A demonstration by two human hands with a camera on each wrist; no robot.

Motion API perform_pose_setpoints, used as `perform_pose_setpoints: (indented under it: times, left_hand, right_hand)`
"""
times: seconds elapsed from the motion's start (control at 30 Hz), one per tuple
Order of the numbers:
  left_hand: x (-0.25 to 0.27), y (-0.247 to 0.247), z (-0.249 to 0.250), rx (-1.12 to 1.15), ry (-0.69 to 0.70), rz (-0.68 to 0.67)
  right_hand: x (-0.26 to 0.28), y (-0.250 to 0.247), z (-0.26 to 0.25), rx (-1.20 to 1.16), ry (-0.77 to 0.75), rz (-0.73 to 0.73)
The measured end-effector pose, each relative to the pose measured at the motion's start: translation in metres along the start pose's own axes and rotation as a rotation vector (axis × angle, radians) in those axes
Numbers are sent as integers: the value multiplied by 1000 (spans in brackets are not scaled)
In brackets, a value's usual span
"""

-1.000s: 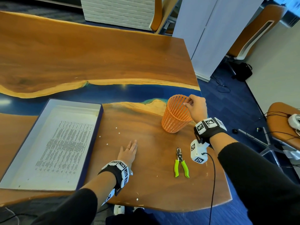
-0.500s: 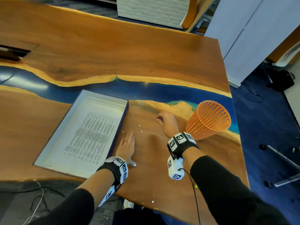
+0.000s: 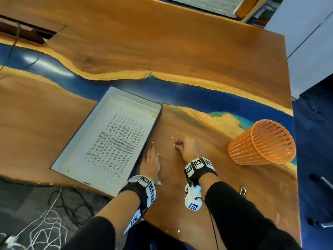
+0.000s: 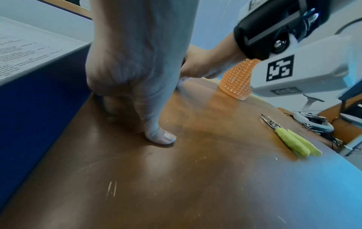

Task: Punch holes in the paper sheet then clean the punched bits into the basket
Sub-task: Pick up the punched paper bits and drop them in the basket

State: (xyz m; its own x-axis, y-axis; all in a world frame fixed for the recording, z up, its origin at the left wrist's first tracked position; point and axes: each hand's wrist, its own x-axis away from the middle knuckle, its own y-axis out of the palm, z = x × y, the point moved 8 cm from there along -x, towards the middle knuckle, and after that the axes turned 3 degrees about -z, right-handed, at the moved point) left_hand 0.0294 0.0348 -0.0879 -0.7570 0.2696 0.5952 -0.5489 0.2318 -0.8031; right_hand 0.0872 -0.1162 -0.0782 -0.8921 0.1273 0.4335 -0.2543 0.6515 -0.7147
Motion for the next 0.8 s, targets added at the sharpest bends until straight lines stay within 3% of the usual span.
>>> perform_pose_setpoints:
  times: [0.13, 0.37, 0.8]
  left_hand:
    - [-2, -1, 1, -51, -40, -37]
    - [-8, 1, 2, -52, -92, -38]
    - [-13, 6, 2, -99, -79, -36]
  right_hand:
    - [-5, 3, 0, -10, -9, 3]
    - [-3, 8, -7, 183, -141, -11]
    - [-8, 14, -16, 327, -187, -52]
